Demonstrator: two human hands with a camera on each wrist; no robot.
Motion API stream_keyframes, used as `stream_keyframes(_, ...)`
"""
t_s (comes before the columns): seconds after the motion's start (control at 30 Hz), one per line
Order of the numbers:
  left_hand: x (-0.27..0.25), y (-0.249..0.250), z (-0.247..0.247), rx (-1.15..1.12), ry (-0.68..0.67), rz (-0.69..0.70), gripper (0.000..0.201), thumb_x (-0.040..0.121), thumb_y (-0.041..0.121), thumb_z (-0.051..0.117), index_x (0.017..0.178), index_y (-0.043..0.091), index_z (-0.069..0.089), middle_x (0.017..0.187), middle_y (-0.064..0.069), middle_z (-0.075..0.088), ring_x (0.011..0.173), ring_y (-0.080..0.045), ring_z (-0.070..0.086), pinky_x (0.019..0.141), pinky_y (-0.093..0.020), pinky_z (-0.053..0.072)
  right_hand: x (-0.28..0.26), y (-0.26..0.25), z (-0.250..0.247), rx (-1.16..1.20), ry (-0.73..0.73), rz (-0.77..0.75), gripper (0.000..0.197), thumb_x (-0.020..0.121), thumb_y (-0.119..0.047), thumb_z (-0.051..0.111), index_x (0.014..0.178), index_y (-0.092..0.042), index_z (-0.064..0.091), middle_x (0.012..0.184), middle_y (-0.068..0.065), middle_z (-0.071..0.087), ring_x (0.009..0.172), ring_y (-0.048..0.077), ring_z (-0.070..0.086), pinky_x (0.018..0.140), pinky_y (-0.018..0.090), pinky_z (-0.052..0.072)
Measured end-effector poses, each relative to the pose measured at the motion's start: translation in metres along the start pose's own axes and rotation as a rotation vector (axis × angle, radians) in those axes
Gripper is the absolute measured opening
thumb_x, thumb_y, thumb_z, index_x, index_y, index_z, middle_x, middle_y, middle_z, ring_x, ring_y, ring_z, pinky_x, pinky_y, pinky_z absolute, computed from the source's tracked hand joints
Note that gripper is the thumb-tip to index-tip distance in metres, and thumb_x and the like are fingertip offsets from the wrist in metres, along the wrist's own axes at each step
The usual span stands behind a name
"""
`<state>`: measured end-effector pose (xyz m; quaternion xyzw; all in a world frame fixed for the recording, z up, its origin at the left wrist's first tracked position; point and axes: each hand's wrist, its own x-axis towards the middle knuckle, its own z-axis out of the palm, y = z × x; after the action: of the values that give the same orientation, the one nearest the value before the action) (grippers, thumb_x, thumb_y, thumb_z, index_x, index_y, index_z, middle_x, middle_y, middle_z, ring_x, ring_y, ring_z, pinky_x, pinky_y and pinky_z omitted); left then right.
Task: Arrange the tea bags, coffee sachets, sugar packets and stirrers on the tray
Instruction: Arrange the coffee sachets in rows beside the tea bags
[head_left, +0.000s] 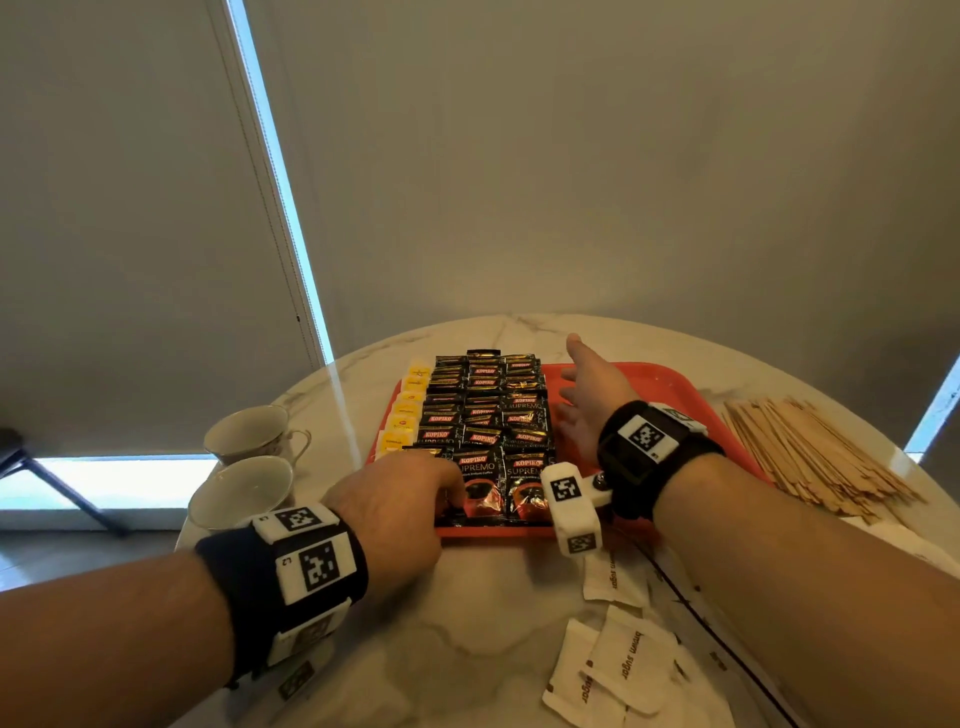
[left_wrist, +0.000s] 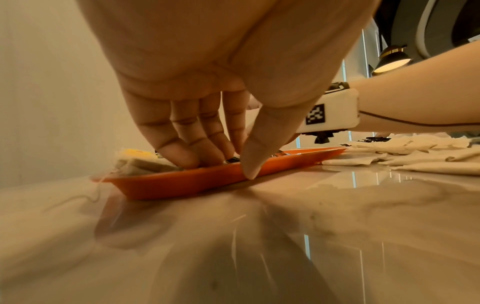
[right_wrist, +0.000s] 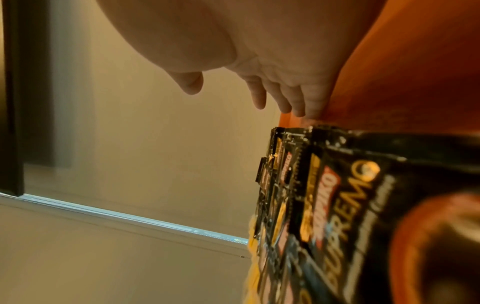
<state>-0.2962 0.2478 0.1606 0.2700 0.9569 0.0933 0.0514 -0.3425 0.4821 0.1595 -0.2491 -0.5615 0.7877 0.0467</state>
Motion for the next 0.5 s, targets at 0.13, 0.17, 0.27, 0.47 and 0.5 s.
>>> stream_keyframes(0.13,0.003,0.000,-0.002,0.008,0.018,0.012,0.020,0.087,0.037,0.076,0.100,0.041,0.061,0.097,0.020,0.057,0.092,-0.006,0.057,0.075,-0.021,0.048,0.010,-0.002,0.000,-0.035,-0.025,-0.015,0.078,0.095,-0.062,0.054,0.156,-0.016,0.034,0.155,0.015,0.042,0.138,0.032,0.045,0.113,0.047,0.038)
stream_keyframes(0.17,0.003,0.000,-0.003,0.026,0.019,0.006,0.017,0.086,0.040,0.076,0.093,0.039,0.060,0.094,0.019,0.058,0.089,-0.005,0.057,0.071,-0.021,0.046,0.008,-0.004,-0.001,-0.061,-0.024,-0.017,0.078,0.095,-0.061,0.056,0.155,-0.016,0.036,0.157,0.015,0.040,0.140,0.033,0.043,0.113,0.048,0.038)
stream_keyframes(0.27,0.004,0.001,-0.005,0.092,0.015,-0.032,0.019,0.085,0.043,0.076,0.085,0.036,0.059,0.088,0.015,0.061,0.084,-0.005,0.058,0.064,-0.023,0.042,-0.003,-0.009,-0.005,-0.278,-0.043,-0.097,0.056,0.095,-0.050,0.061,0.137,-0.013,0.057,0.147,0.017,0.053,0.135,0.035,0.052,0.113,0.050,0.043)
stream_keyframes(0.47,0.007,0.015,-0.013,0.208,0.010,-0.064,0.019,0.088,0.044,0.075,0.085,0.035,0.058,0.088,0.015,0.060,0.080,-0.003,0.053,0.059,-0.019,0.034,-0.063,-0.013,-0.029,-0.851,-0.137,-0.333,0.018,0.090,-0.037,0.073,0.102,-0.023,0.075,0.103,0.002,0.076,0.101,0.020,0.071,0.092,0.042,0.058)
stream_keyframes(0.5,0.007,0.018,-0.016,0.212,0.008,-0.072,0.019,0.088,0.043,0.076,0.085,0.034,0.059,0.088,0.014,0.060,0.080,-0.003,0.053,0.058,-0.019,0.033,-0.076,-0.014,-0.033,-0.918,-0.169,-0.332,0.019,0.089,-0.036,0.073,0.102,-0.022,0.076,0.102,0.002,0.076,0.100,0.021,0.071,0.091,0.041,0.057)
